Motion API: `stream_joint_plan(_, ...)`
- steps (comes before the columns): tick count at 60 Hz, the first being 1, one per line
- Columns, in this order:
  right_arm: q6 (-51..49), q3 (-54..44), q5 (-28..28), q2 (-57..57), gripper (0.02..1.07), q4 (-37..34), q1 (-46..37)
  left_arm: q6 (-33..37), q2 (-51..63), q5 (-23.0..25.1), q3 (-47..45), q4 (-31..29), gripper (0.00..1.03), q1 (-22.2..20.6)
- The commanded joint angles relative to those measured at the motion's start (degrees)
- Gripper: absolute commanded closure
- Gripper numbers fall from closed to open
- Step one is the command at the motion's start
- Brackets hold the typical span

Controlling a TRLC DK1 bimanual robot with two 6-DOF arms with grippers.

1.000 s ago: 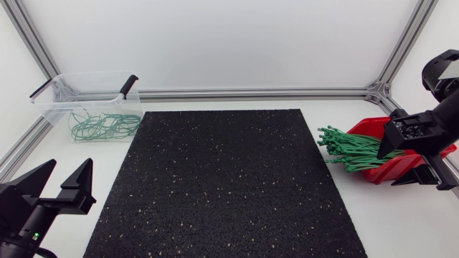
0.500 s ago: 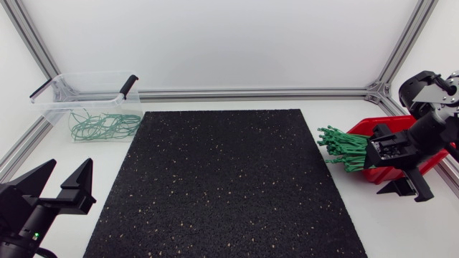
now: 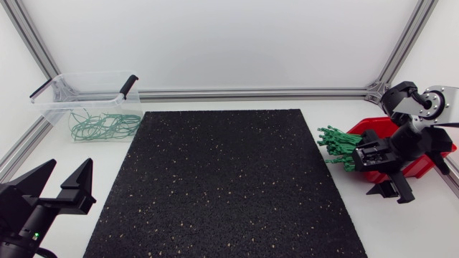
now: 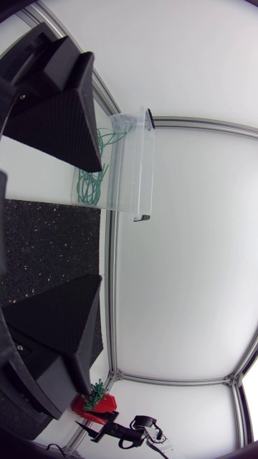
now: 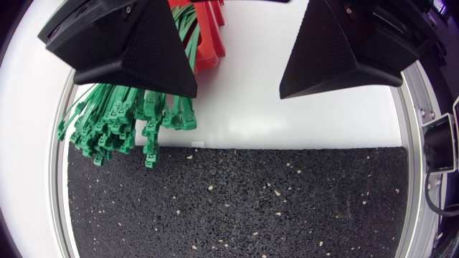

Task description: Take a green cable tie from the red box, thread the tail through the head to close it, then place it in the transparent bin on the left.

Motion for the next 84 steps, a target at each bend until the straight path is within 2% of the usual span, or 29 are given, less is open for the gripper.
stream_joint_plan(1, 0.89, -0.11, 0.48, 0.96, 0.22, 0.07, 0.41, 0.1, -0.12, 0.11, -2.15, -1.44, 0.04, -0.2)
stream_joint_plan(36, 4.41, 3.5, 1.27, 3.86, 0.22, 7.45, 0.41, 0.01, -0.12, 0.11, -2.15, -1.44, 0.04, -0.73)
stream_joint_plan(52, 4.06, 1.56, 2.23, 4.22, 0.22, 7.45, 0.41, 0.01, -0.04, 0.11, -2.15, -1.44, 0.04, -0.82)
stream_joint_plan(68, 1.95, -4.33, 3.38, -1.15, 0.22, 6.83, 0.67, 0.01, -0.04, 0.11, -2.15, -1.44, 0.04, -0.82)
stream_joint_plan(78, -0.16, -6.61, 3.82, -5.36, 0.23, 3.14, 0.15, 0.01, -0.04, 0.11, -2.15, -1.44, 0.04, -0.82)
stream_joint_plan(84, -1.92, -7.93, 4.43, -8.09, 0.28, 1.21, -0.56, 0.01, -0.04, 0.11, -2.15, -1.52, 0.04, -0.64)
